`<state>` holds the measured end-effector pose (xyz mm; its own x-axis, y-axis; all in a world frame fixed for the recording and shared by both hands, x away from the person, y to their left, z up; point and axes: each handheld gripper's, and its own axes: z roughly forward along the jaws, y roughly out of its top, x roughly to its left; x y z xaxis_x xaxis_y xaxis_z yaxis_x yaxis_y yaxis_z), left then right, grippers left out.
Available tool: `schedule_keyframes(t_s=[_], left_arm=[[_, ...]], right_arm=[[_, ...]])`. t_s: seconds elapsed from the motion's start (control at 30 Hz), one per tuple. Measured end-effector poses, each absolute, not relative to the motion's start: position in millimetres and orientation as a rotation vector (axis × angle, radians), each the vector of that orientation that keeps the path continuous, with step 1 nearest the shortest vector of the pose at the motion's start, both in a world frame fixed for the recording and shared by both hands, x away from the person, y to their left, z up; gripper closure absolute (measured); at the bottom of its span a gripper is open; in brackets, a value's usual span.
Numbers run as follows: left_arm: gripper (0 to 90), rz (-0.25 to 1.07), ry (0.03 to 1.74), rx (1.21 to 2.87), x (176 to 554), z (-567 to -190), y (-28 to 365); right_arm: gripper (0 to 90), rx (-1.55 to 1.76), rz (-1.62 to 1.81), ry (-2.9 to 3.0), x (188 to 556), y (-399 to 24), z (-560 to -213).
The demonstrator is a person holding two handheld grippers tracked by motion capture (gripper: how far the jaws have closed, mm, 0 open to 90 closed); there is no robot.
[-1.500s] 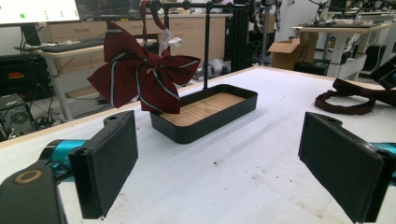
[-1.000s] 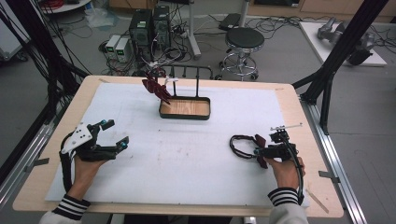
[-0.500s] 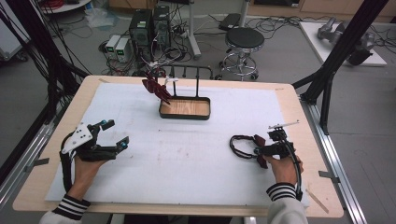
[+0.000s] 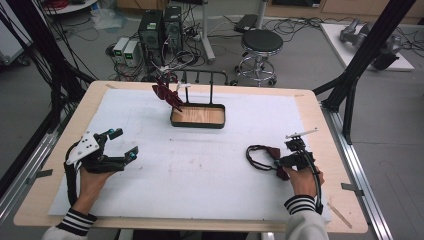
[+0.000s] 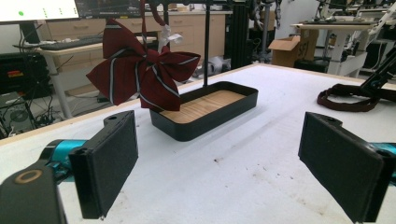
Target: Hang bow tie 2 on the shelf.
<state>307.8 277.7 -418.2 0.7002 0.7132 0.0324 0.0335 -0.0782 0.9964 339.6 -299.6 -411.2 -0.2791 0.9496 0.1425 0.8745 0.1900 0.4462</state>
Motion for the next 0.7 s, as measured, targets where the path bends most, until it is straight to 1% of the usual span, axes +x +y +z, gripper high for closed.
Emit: schedule_keyframes(t_s=[0.3,0.7], left_arm=[[12.3,0.633,0.630,1.573,307.9,-418.6,277.7],[12.3,0.633,0.629,1.574,307.5,-418.8,276.5]], right_arm=[[77.1,1.683,0.782,2.272,336.3,-299.0,-403.4],[77.1,1.400,1.055,2.195,325.6,-290.2,-382.2]])
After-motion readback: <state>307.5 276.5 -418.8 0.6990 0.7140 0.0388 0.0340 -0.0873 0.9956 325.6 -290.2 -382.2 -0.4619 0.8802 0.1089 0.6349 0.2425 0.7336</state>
